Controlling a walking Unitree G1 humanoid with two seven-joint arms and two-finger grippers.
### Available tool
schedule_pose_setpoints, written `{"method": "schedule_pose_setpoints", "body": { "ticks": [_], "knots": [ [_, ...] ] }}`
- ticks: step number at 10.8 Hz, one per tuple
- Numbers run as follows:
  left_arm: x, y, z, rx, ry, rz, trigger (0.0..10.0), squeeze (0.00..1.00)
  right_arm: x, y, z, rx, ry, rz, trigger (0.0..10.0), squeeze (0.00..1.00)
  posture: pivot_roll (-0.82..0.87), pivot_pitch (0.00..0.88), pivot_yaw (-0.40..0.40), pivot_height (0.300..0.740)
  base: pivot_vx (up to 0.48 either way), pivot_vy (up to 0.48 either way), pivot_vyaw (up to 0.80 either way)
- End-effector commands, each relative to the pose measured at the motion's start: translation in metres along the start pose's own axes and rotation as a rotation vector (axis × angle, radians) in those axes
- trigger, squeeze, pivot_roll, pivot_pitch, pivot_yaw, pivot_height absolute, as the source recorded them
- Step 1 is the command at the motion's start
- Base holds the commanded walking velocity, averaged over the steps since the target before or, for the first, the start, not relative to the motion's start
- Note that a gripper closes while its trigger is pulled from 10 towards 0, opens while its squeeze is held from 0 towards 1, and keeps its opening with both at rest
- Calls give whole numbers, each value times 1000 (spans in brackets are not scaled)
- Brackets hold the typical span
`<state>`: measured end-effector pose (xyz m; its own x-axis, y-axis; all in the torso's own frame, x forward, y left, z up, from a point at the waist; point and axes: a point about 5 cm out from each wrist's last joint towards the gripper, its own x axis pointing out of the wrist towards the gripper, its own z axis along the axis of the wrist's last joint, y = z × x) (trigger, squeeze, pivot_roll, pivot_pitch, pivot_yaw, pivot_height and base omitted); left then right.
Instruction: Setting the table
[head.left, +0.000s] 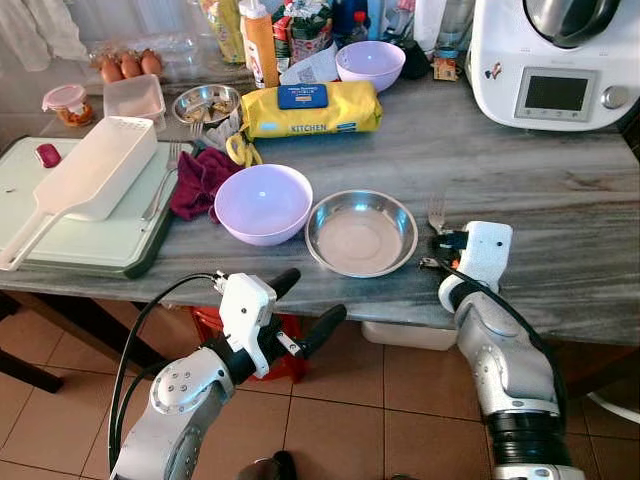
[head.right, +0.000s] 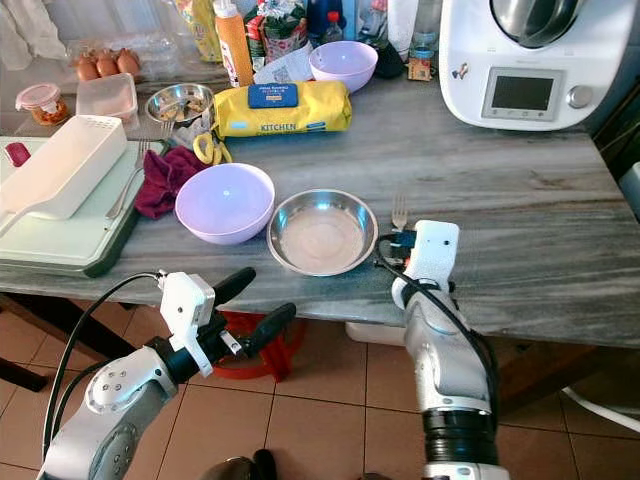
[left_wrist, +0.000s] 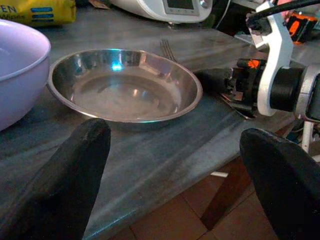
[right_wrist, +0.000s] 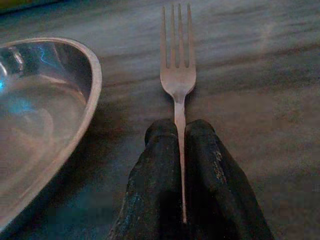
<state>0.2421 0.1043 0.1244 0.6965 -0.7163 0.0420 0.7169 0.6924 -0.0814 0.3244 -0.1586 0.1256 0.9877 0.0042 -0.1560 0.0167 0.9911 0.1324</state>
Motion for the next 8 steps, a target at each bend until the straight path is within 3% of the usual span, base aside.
{"method": "schedule_pose_setpoints", "body": {
  "ticks": [1,2,3,4,8],
  "knots": [
    [0,0,0,15,6,-6,10000,0,0,2,-2,11,3,-2,10000,0,-37,166,54,740,0,0,0],
    [0,0,0,13,6,-5,10000,0,-1,2,-4,13,9,-4,10000,0,-37,164,54,740,0,0,0],
    [0,0,0,15,5,-6,10000,0,-1,0,-4,16,8,-10,10000,886,-38,163,53,740,0,0,0],
    [0,0,0,16,5,-8,10000,0,-1,-1,-4,21,5,-15,10000,1000,-37,161,52,740,0,0,0],
    [1,2,-2,16,9,-16,10000,0,-1,-4,-2,23,0,-29,10000,1000,-41,156,46,740,0,0,0]
  ]
}}
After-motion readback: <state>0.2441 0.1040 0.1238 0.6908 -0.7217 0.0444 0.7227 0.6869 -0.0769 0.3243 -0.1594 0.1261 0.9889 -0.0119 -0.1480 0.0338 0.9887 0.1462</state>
